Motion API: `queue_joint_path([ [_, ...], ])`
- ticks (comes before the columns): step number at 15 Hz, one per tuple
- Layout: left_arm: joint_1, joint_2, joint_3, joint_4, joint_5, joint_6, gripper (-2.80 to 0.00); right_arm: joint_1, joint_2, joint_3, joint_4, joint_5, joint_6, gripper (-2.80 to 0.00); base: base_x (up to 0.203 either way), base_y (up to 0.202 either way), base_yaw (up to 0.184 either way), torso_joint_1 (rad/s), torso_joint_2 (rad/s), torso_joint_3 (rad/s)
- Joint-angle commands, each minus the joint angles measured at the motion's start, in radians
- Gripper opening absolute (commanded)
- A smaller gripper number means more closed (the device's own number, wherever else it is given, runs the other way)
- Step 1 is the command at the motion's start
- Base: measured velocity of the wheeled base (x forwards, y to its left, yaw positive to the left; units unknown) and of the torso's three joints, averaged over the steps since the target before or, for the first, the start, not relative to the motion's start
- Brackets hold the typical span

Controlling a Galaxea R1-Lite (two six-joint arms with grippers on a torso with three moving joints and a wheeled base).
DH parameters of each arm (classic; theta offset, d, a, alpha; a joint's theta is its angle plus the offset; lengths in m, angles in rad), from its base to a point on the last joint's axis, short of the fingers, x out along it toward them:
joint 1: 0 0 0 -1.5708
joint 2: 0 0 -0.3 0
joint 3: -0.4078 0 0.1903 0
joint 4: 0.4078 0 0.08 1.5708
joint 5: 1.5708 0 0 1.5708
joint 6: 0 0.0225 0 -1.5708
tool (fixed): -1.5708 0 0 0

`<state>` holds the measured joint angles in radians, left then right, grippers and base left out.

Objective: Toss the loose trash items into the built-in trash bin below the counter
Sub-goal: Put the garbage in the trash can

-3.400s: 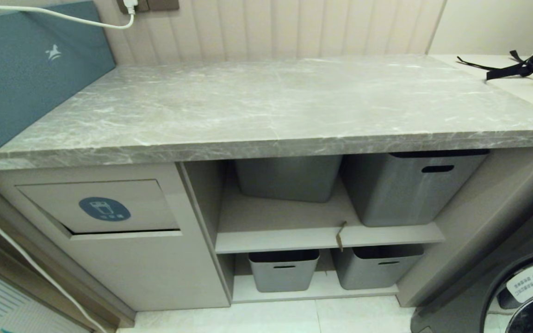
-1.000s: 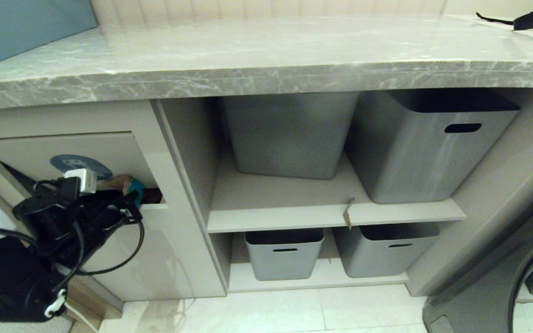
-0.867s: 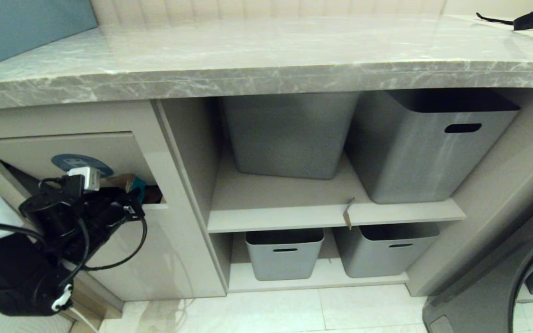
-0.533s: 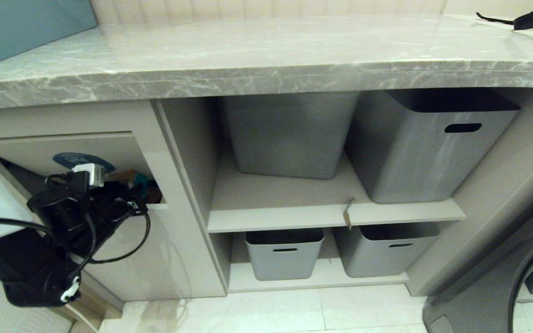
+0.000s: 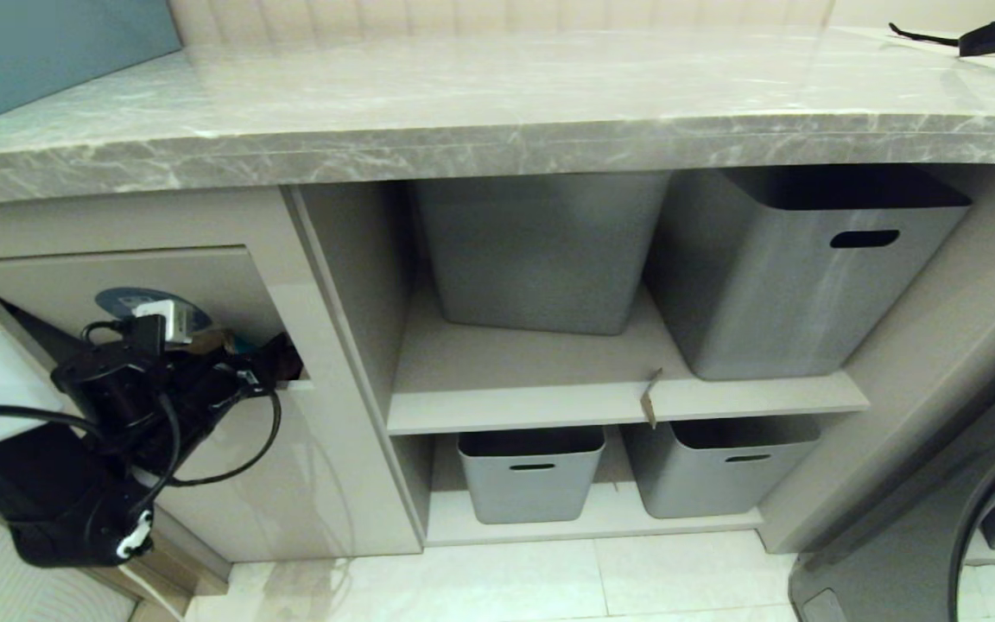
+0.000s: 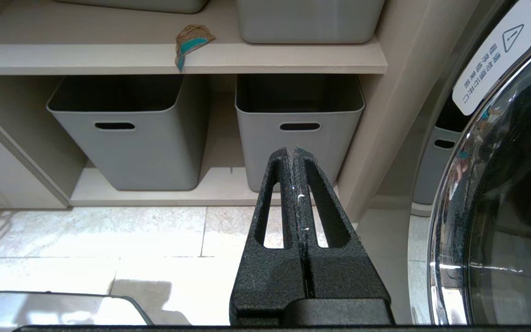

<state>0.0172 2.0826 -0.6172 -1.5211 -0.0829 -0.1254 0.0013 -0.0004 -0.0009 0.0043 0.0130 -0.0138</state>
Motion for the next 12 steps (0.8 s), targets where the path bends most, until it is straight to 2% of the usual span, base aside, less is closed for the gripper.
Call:
queue_joint_path([
  [1, -0.003, -0.008, 0.000, -0.009, 0.010, 0.000, 0.00, 0.000, 0.000, 0.000, 0.000, 0.001, 0.000, -2.80, 0.000, 0.000, 0.000, 0.000, 0.00, 0.000],
  [6, -0.093, 0.016, -0.018, -0.009, 0.200, -0.003, 0.00, 0.000, 0.000, 0.001, 0.000, 0.001, 0.000, -2.80, 0.000, 0.000, 0.000, 0.000, 0.00, 0.000],
  [9, -0.115, 0.024, -0.052, -0.009, 0.219, -0.028, 0.00, 0.000, 0.000, 0.001, 0.000, 0.001, 0.000, -2.80, 0.000, 0.000, 0.000, 0.000, 0.00, 0.000],
  [12, -0.114, -0.021, -0.004, -0.009, 0.228, -0.028, 0.00, 0.000, 0.000, -0.001, 0.000, 0.001, 0.000, -2.80, 0.000, 0.000, 0.000, 0.000, 0.00, 0.000],
])
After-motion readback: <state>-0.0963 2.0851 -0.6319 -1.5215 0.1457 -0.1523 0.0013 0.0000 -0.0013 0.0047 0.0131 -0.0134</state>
